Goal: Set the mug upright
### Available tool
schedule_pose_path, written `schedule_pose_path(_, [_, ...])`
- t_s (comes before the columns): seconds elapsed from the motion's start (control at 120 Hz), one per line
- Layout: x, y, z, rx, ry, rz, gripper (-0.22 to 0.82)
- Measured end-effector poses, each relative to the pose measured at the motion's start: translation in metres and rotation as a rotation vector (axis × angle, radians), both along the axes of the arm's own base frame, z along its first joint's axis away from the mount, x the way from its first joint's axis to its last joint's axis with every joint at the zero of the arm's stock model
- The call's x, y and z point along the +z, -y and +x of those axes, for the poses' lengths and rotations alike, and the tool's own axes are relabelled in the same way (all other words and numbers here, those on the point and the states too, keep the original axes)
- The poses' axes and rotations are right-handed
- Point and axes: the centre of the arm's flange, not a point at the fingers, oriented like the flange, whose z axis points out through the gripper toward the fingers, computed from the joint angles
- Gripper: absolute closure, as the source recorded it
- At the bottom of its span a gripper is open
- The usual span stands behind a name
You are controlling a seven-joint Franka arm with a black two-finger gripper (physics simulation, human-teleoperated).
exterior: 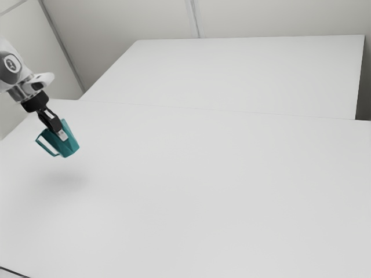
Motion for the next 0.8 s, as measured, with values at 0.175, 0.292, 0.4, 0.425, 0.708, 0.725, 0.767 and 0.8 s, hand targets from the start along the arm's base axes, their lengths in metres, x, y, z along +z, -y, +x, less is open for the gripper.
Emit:
schedule_pose_path(0.175, [0.004, 0.068, 0.000, -0.016, -0.011, 0.089, 0.79])
schedule_pose_path(0.292, [0.006, 0.102, -0.006, -0.005, -0.005, 0.139, 0.79])
schedule_pose_path(0.4, [0.004, 0.100, -0.021, 0.073, -0.001, 0.167, 0.79])
schedule_pose_path(0.425, [0.003, 0.104, -0.023, 0.082, -0.001, 0.175, 0.79])
schedule_pose_path(0.708, [-0.015, 0.164, -0.033, 0.154, 0.007, 0.230, 0.78])
schedule_pose_path(0.725, [-0.016, 0.168, -0.034, 0.157, 0.007, 0.232, 0.78])
schedule_pose_path(0.767, [-0.019, 0.176, -0.034, 0.167, 0.006, 0.237, 0.78])
schedule_pose_path(0.8, [-0.021, 0.181, -0.035, 0.177, 0.004, 0.241, 0.78])
